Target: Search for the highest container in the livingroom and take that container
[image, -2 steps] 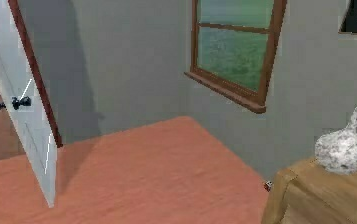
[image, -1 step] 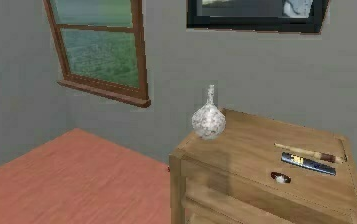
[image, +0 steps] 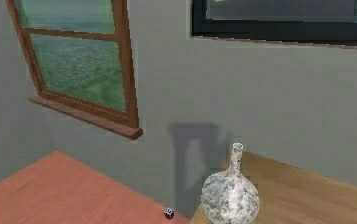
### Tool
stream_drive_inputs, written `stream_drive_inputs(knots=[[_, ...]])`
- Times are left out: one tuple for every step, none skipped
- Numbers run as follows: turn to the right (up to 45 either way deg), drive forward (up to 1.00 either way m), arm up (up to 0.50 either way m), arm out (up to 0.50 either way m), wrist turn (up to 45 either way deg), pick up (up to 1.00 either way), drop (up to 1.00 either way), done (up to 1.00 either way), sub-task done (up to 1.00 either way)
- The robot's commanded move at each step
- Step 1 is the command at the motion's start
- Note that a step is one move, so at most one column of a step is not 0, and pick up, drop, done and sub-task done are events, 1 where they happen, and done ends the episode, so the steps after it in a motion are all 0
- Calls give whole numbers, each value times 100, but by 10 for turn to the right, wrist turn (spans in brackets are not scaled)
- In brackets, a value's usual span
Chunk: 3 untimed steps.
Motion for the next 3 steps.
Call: stream_drive_inputs(knots=[[-450,0,0,0,0,0,0,0,0],[-240,0,0,0,0,0,0,0,0],[0,0,50,0,0,0,0,0,0]])
